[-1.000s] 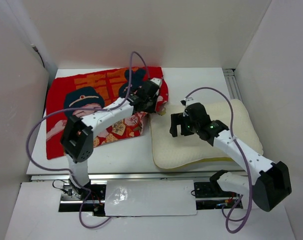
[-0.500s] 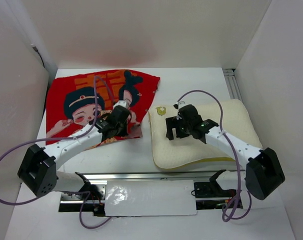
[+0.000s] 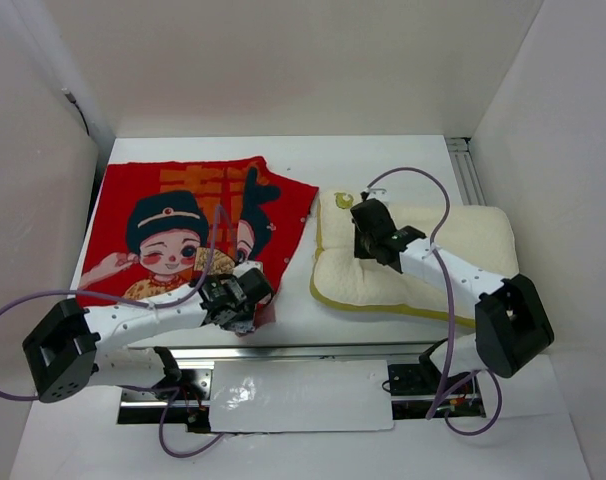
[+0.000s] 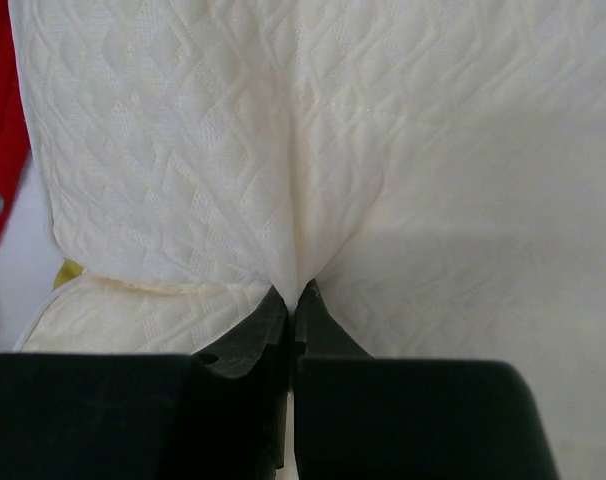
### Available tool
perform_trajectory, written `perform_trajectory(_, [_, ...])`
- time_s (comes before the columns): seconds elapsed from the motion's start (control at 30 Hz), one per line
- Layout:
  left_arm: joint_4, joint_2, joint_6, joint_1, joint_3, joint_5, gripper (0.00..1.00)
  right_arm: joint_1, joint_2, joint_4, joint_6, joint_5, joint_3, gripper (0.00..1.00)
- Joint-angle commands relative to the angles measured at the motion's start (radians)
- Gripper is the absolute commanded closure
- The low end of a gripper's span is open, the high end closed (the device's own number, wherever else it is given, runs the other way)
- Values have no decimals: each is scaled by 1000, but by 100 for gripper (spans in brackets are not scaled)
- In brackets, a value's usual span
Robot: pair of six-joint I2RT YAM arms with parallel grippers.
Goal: Put the pillow into the pillowcase
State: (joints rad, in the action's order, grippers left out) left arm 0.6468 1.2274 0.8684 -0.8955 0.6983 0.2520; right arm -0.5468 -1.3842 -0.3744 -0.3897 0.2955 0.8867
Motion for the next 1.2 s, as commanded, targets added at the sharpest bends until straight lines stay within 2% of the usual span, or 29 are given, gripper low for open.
perform_trajectory(0.0, [125, -5, 66, -103, 32, -36, 99, 31, 33, -23, -38, 126, 40, 100])
perform_trajectory(0.03, [137, 7, 78, -126, 53, -36, 98, 41, 51, -23, -47, 140, 40, 100])
perform_trajectory(0.1, [181, 17, 87, -167, 82, -24, 89, 79, 65, -32, -57, 154, 40, 100])
perform_trajectory(0.13, [191, 17, 96, -195, 108, -23, 75, 94, 65, -32, -69, 166, 31, 100])
perform_trajectory(0.17, [191, 29, 96, -207, 122, -23, 65, 108, 74, -41, -69, 148, 31, 100])
perform_trajectory(0.23, [220, 41, 96, -229, 154, 13, 36, 145, 74, -41, -69, 111, 11, 100])
perform_trajectory(0.27, [229, 50, 81, -229, 193, 30, 13, 154, 83, -26, -60, 70, 2, 100])
perform_trajectory(0.3, [240, 70, 66, -229, 217, 50, 5, 168, 83, -26, -49, 56, -14, 100])
perform_trajectory(0.4, [252, 106, 5, -229, 326, 150, 3, 182, 128, -17, -38, 24, -26, 100])
perform_trajectory(0.43, [252, 134, -8, -229, 354, 233, 2, 195, 138, -17, -38, 24, -37, 100])
perform_trajectory(0.53, [150, 200, -113, -220, 453, 331, 0, 222, 184, -17, -29, -38, -61, 100])
perform_trajectory(0.57, [113, 268, -152, -189, 483, 343, 2, 234, 210, -17, -18, -64, -61, 100])
perform_trajectory(0.6, [52, 306, -219, -169, 550, 343, 5, 234, 224, -17, -8, -108, -75, 100])
perform_trajectory(0.67, [13, 433, -261, -91, 628, 322, 15, 255, 249, -17, -8, -140, -86, 100])
perform_trajectory(0.77, [-24, 603, -324, 21, 838, 276, 22, 265, 313, -17, 14, -218, -121, 100])
perform_trajectory(0.9, [-47, 762, -341, 101, 1012, 266, 25, 283, 332, -17, 23, -251, -144, 100])
perform_trajectory(1.0, [-91, 895, -341, 156, 1116, 309, 21, 294, 332, -4, 23, -260, -155, 100])
perform_trajectory(1.07, [-111, 969, -341, 209, 1182, 255, 21, 294, 332, 18, 23, -285, -164, 100])
perform_trajectory(1.17, [-220, 991, -364, 245, 1182, 101, 21, 303, 332, 49, 23, -295, -175, 100])
